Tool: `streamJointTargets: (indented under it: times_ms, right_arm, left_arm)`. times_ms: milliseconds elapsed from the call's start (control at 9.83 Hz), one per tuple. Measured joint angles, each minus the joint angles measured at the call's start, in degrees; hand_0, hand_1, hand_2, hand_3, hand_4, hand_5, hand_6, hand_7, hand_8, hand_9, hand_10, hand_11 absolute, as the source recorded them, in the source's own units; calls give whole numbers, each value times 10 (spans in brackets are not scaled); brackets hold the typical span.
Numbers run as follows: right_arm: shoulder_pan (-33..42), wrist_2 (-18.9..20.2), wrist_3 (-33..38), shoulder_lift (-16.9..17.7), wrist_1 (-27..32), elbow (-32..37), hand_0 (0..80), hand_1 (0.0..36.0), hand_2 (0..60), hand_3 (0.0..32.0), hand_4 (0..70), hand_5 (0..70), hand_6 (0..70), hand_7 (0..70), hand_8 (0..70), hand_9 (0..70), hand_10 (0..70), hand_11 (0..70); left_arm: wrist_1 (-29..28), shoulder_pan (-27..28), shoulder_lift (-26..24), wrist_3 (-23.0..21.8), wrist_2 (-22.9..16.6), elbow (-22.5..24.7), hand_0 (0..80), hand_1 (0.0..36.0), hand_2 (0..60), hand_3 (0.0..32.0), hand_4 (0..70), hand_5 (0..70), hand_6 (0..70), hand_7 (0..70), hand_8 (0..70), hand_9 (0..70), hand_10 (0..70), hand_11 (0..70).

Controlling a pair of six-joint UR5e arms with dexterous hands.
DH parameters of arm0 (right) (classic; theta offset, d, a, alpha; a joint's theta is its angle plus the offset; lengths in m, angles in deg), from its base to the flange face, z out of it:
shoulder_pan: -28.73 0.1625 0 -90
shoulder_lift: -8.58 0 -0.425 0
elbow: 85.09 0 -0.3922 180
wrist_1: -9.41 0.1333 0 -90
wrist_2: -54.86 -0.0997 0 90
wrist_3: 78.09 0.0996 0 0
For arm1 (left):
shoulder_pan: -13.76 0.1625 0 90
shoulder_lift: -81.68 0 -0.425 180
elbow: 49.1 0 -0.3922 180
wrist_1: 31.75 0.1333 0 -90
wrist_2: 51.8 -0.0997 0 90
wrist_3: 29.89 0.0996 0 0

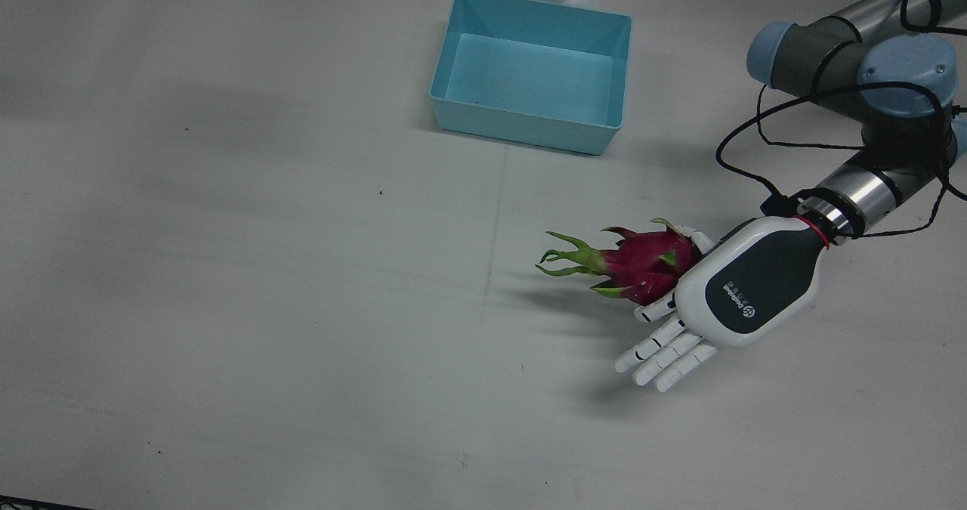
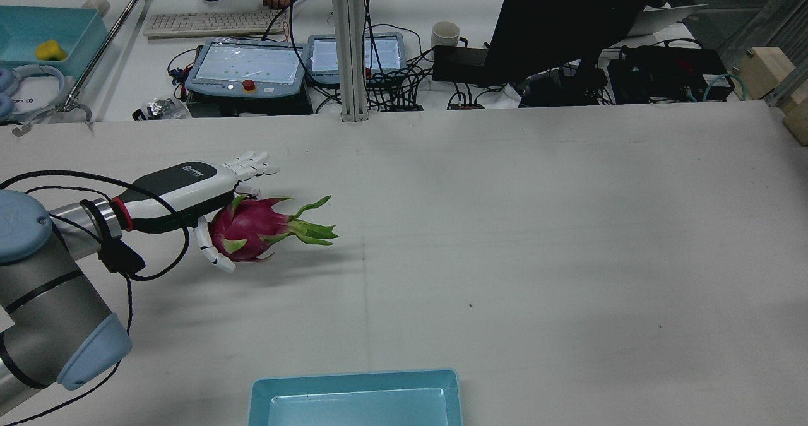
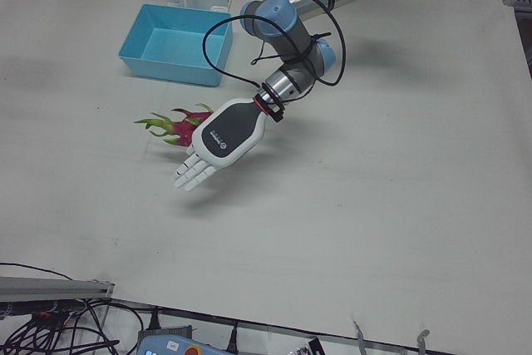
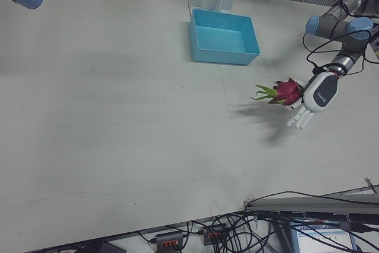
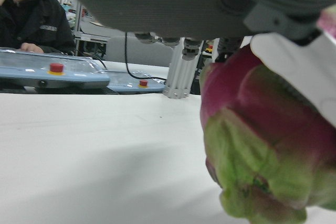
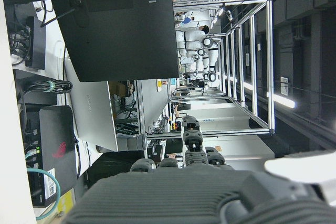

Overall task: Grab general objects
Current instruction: 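Lift the dragon fruit off the table with the left hand, then carry the dragon fruit toward the light-blue tray and lower it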

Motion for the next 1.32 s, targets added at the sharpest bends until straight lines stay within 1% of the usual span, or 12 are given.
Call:
streamJointTargets:
  times_ms: [102,203,305,407,508,712,814,1017,1119,1220,1322]
  right_arm:
    - [0,0,0,0,0,0,0,0,0,0,0,0,0,0,0,0,0,0]
    - [0,0,0,0,0,0,0,0,0,0,0,0,0,0,0,0,0,0]
    - [0,0,0,0,0,0,0,0,0,0,0,0,0,0,0,0,0,0]
    - [0,0,0,0,0,0,0,0,0,0,0,0,0,0,0,0,0,0]
    - [0,0,0,0,0,0,0,0,0,0,0,0,0,0,0,0,0,0]
    - [0,0,0,0,0,0,0,0,0,0,0,0,0,0,0,0,0,0]
    - [0,0,0,0,0,0,0,0,0,0,0,0,0,0,0,0,0,0]
    - [0,0,0,0,0,0,0,0,0,0,0,0,0,0,0,0,0,0]
    - [0,0,0,0,0,0,0,0,0,0,0,0,0,0,0,0,0,0]
    - [0,0,0,0,0,0,0,0,0,0,0,0,0,0,0,0,0,0]
    - [0,0,0,0,0,0,0,0,0,0,0,0,0,0,0,0,0,0]
  left_arm:
    - [22,1,-24,-9,-39,2,499,320,600,0,324,429,44,167,0,19,121,196]
    - [46,6,-50,-32,-77,2,505,320,600,0,346,439,53,175,0,21,90,150]
    - [68,11,-70,-56,-110,4,514,330,600,0,347,443,50,179,0,21,64,114]
    - [95,22,-84,-78,-143,18,527,349,600,0,378,466,60,193,2,24,63,113]
    - [122,37,-91,-90,-162,39,530,350,600,0,389,469,62,198,2,25,63,113]
    - [171,80,-95,-99,-177,80,539,349,600,0,372,457,46,183,0,22,58,106]
    - [186,103,-95,-100,-179,92,546,350,600,0,373,458,45,184,0,22,55,103]
    - [201,149,-91,-100,-180,103,552,340,600,0,372,460,43,184,0,22,41,82]
    - [204,166,-89,-100,-180,106,553,337,600,0,379,467,46,186,0,23,39,79]
    - [208,176,-88,-100,-181,106,553,325,589,0,382,461,45,183,0,22,37,74]
    - [211,182,-87,-100,-189,105,551,296,484,0,379,443,40,181,0,22,26,56]
